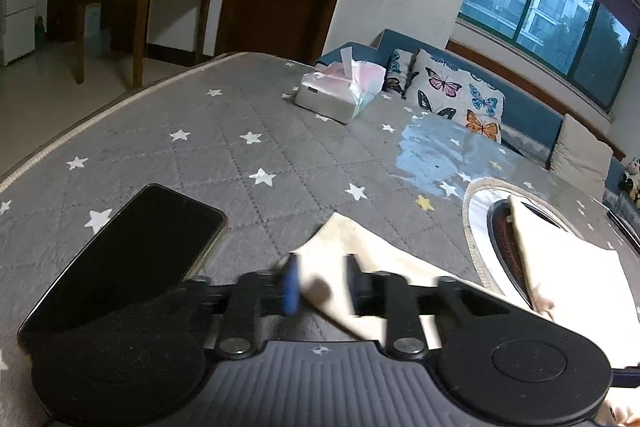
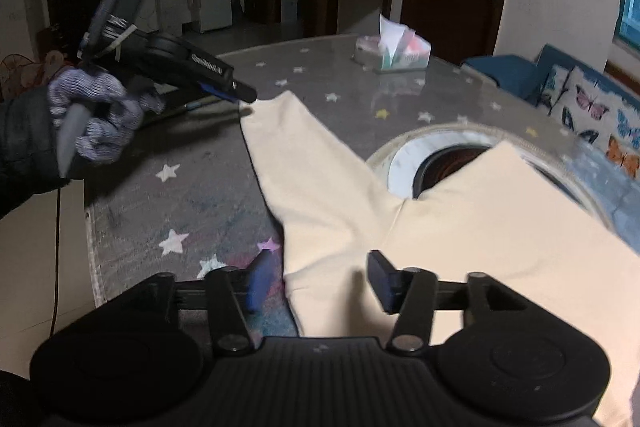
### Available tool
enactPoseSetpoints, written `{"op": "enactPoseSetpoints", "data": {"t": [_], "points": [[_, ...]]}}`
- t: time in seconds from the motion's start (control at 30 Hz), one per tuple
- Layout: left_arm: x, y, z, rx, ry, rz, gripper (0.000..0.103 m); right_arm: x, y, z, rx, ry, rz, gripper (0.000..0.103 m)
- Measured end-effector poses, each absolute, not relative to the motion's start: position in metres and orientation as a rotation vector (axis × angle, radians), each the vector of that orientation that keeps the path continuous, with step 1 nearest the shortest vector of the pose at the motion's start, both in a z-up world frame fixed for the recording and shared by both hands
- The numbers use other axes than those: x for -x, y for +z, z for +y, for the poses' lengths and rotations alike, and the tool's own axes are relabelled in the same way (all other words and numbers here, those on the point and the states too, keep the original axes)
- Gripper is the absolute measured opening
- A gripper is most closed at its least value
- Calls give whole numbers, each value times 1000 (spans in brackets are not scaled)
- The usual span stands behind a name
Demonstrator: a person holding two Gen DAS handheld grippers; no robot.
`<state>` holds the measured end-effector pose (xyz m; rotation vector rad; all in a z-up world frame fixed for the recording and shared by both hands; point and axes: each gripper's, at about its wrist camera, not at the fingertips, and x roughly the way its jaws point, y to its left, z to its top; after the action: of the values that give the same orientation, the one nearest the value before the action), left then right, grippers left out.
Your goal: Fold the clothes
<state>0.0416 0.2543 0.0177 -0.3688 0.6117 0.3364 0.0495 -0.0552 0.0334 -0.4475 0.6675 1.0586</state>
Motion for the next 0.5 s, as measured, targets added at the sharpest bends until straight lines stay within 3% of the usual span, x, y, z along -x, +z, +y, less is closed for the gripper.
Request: {"op": "enactPoseSetpoints", "data": {"t": [0.27,0.37,0.43,0.5], "points": [[-46,12,244,354,388,633,42,-36,23,-51,455,1107,701,77],[-54,6,248,373,410,657,24,-32,22,-50,454,1115,702,78],[-58,4,251,379,421,663,6,-30,22,-49,461,1118,701,80],[-59,4,254,386,425,654,3,-30,24,-50,449,1120,692,83]]}}
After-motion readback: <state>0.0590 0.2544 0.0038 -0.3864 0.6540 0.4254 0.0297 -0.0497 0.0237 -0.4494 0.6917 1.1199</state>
